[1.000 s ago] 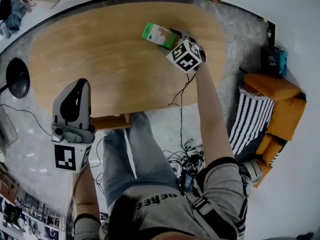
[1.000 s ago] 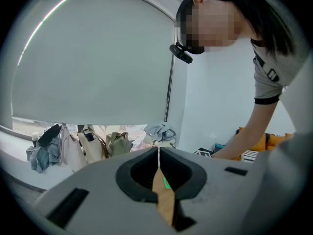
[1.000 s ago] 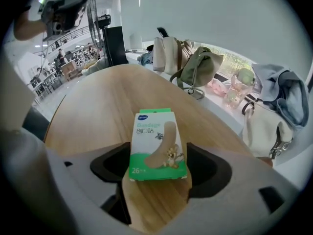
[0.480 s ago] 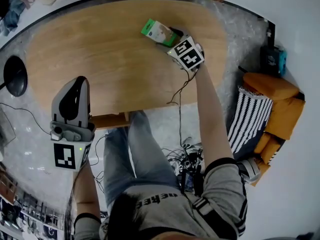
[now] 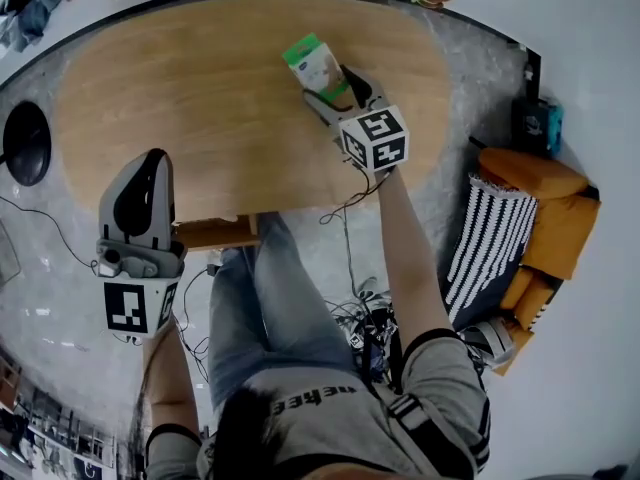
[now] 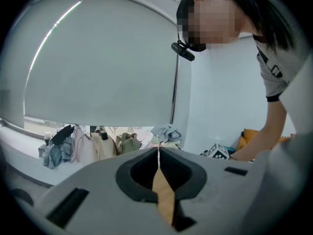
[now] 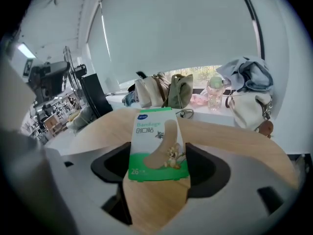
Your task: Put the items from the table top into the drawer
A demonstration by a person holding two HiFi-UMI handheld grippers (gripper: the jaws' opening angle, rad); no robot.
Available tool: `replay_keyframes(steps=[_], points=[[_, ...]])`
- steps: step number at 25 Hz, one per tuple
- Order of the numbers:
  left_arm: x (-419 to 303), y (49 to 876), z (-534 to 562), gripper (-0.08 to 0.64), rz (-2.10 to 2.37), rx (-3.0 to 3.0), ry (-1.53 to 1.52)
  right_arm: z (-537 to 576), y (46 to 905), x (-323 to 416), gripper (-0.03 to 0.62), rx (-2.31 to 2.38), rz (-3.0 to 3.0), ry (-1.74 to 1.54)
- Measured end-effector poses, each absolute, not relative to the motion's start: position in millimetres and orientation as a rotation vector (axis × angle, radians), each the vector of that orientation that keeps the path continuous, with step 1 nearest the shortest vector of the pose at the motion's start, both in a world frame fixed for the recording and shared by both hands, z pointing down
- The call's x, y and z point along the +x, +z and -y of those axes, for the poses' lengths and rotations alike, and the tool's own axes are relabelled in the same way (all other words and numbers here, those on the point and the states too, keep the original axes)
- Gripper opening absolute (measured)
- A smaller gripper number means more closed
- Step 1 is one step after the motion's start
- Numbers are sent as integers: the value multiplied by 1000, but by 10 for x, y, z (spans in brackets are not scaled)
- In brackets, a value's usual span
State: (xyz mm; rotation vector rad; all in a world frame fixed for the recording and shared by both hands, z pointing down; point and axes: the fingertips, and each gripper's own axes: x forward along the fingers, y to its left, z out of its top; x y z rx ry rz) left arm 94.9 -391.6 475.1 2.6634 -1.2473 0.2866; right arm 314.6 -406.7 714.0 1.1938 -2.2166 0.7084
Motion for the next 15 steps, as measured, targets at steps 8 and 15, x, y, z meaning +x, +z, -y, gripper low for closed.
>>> replay_keyframes(steps=[8,15], points=[[480,4612,3587,14,1361,2620,234,3667,6540,2627,348,1359,2363,776],[196,4451,3183,14,1403,2642,221,3241,6157,2108,348,1410,2478,822]])
